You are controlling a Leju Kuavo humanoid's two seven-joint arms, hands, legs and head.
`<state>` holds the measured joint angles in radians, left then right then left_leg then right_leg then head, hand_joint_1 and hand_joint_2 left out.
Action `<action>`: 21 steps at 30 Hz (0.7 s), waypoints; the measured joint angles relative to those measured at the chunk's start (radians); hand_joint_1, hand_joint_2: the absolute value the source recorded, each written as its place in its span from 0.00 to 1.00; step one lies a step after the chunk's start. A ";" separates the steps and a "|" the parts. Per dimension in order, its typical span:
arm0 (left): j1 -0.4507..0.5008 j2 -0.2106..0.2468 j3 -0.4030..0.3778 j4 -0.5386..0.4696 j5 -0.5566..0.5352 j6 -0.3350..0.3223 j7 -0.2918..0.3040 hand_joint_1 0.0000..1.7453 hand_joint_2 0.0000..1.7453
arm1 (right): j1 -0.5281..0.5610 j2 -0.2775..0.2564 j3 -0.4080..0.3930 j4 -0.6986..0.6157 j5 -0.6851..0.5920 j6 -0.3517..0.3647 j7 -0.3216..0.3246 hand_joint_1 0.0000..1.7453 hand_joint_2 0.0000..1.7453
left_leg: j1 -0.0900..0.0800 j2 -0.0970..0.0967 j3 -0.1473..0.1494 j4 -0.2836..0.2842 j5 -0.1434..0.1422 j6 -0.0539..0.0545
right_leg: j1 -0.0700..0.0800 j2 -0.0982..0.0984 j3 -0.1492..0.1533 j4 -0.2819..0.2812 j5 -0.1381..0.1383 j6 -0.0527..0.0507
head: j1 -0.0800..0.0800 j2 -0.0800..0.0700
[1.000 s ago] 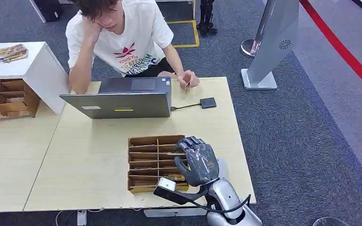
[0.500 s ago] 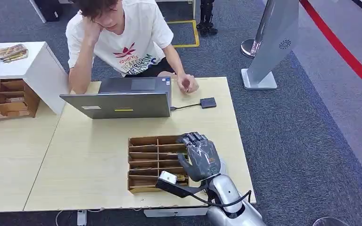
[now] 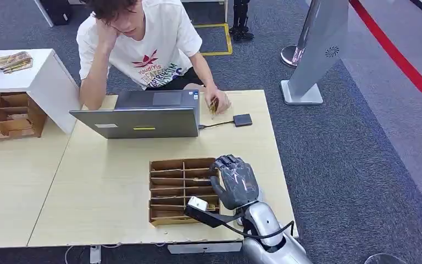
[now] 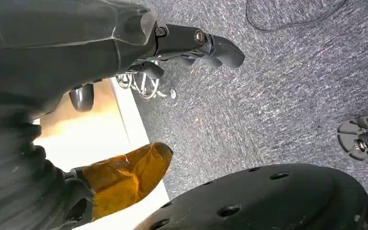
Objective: Pass the card to the sensor for recognition and then transmit it.
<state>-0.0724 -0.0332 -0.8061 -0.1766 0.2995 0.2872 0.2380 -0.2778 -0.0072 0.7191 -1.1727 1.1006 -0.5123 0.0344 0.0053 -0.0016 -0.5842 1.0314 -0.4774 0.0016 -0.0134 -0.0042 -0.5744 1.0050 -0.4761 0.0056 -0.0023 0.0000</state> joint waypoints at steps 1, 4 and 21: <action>0.000 0.000 0.000 0.000 0.000 0.000 0.000 0.00 1.00 | 0.000 0.002 0.000 0.000 -0.005 0.002 -0.002 0.55 1.00 | 0.000 0.000 0.000 0.000 0.000 0.000 | 0.000 0.000 0.000 0.000 0.000 0.000 | 0.000 0.000; 0.000 0.000 0.000 0.000 0.002 0.000 0.000 0.00 1.00 | 0.000 0.008 0.000 0.000 -0.017 0.002 -0.012 0.55 1.00 | 0.000 0.000 0.000 0.000 0.000 0.000 | 0.000 0.000 0.000 0.000 0.000 0.000 | 0.000 0.000; 0.000 0.000 0.000 0.000 0.014 0.003 0.002 0.00 1.00 | 0.025 0.013 -0.009 -0.112 -0.032 -0.018 -0.026 0.48 1.00 | 0.000 0.000 0.000 0.000 0.000 0.000 | 0.000 0.000 0.000 0.000 0.000 0.000 | 0.000 0.000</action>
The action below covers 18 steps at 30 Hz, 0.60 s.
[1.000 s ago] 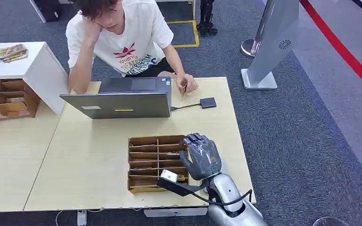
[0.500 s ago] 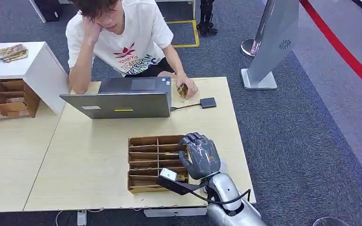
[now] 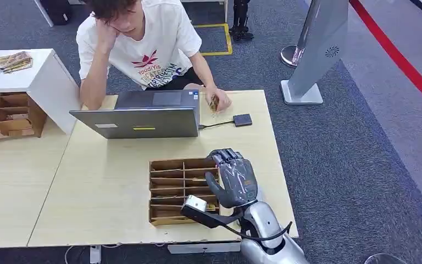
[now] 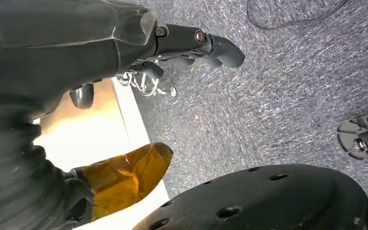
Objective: Pass the card to the sensor for recognition and then transmit it.
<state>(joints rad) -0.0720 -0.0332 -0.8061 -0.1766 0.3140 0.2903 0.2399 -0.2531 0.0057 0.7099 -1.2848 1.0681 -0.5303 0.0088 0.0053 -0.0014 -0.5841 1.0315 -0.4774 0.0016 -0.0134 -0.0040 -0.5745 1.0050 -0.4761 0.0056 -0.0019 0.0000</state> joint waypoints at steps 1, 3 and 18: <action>0.000 0.000 0.000 0.000 0.000 0.000 0.000 0.00 1.00 | 0.001 0.000 -0.001 -0.004 0.000 0.000 0.000 0.48 1.00 | 0.000 0.000 0.000 0.000 0.000 0.000 | 0.000 0.000 0.000 0.000 0.000 0.000 | 0.000 0.000; 0.000 0.000 0.000 0.000 0.000 0.000 0.000 0.00 1.00 | 0.002 0.000 -0.002 -0.013 0.000 0.000 0.000 0.48 1.00 | 0.000 0.000 0.000 0.000 0.000 0.000 | 0.000 0.000 0.000 0.000 0.000 0.000 | 0.000 0.000; 0.000 0.000 0.000 0.000 0.005 0.003 0.000 0.00 1.00 | 0.023 -0.010 -0.011 -0.102 0.004 -0.002 -0.022 0.46 1.00 | 0.000 0.000 0.000 0.000 0.000 0.000 | 0.000 0.000 0.000 0.000 0.000 0.000 | 0.000 0.000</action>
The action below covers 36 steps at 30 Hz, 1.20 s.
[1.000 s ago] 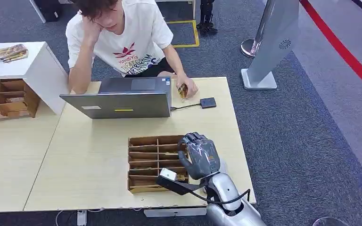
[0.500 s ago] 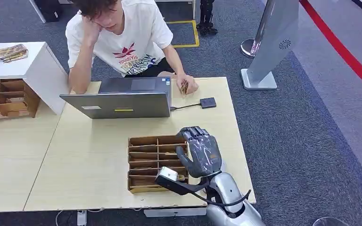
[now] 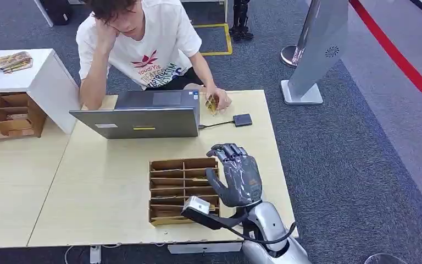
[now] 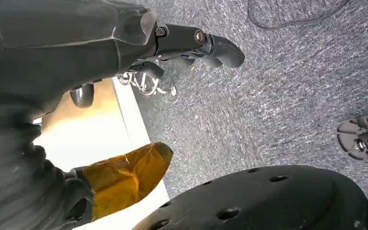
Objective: Pass the card to the sensor for recognition and then transmit it.
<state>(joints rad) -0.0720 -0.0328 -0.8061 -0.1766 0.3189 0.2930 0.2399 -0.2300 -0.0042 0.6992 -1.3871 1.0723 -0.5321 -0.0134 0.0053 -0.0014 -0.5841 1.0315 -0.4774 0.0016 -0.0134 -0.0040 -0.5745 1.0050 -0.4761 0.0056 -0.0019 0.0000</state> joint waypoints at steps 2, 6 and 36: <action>0.000 0.000 0.000 0.000 0.000 0.000 0.000 0.00 1.00 | 0.000 0.000 0.004 -0.002 -0.014 0.026 -0.007 0.53 1.00 | 0.000 0.000 0.000 0.000 0.000 0.000 | 0.000 0.000 0.000 0.000 0.000 0.000 | 0.000 0.000; 0.000 0.000 0.000 0.000 -0.001 0.000 0.000 0.00 1.00 | 0.000 0.002 0.032 0.033 -0.042 0.055 -0.011 0.48 1.00 | 0.000 0.000 0.000 0.000 0.000 0.000 | 0.000 0.000 0.000 0.000 0.000 0.000 | 0.000 0.000; 0.000 0.000 0.000 0.000 -0.011 -0.003 0.000 0.00 1.00 | -0.057 0.030 0.060 0.220 -0.087 0.068 0.013 0.52 1.00 | 0.000 0.000 0.000 0.000 0.000 0.000 | 0.000 0.000 0.000 0.000 0.000 0.000 | 0.000 0.000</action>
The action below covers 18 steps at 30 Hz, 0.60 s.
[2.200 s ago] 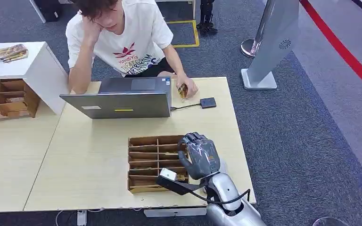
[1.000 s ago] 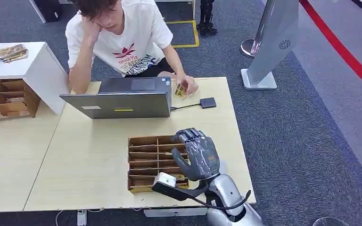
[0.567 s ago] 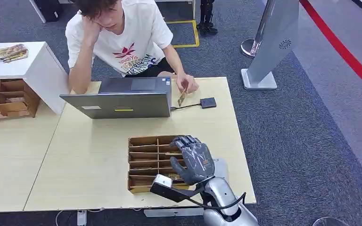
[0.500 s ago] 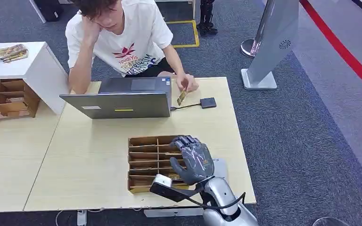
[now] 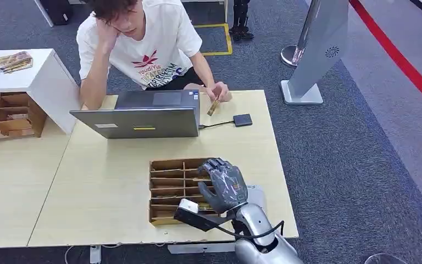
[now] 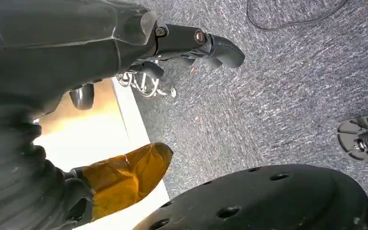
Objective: Pass the card to the sensor for recognition and then transmit it.
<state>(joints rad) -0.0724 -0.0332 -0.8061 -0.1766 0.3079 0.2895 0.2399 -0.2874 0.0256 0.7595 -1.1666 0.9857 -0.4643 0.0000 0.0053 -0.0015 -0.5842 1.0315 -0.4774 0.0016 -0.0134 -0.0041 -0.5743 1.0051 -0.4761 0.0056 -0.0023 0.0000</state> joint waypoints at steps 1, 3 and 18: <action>0.000 0.000 0.000 0.000 0.000 0.000 0.000 0.00 1.00 | -0.001 0.000 0.000 0.002 0.000 0.000 0.000 0.53 1.00 | 0.000 0.000 0.000 0.000 0.000 0.000 | 0.000 0.000 0.000 0.000 0.000 0.000 | 0.000 0.000; 0.000 0.000 0.000 0.000 -0.001 0.000 0.000 0.00 1.00 | -0.004 0.000 0.000 0.007 -0.001 0.000 0.000 0.55 1.00 | 0.000 0.000 0.000 0.000 0.000 0.000 | 0.000 0.000 0.000 0.000 0.000 0.000 | 0.000 0.000; 0.000 0.000 0.000 0.000 -0.001 -0.001 0.003 0.00 1.00 | -0.007 0.005 0.000 0.033 -0.002 0.009 0.000 0.57 1.00 | 0.000 0.000 0.000 0.000 0.000 0.000 | 0.000 0.000 0.000 0.000 0.000 0.000 | 0.000 0.000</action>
<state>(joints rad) -0.0725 -0.0332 -0.8061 -0.1766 0.3067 0.2888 0.2426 -0.2945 0.0309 0.7595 -1.1334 0.9834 -0.4555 0.0000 0.0053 -0.0015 -0.5842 1.0315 -0.4774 0.0016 -0.0134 -0.0041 -0.5744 1.0051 -0.4761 0.0056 -0.0019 0.0000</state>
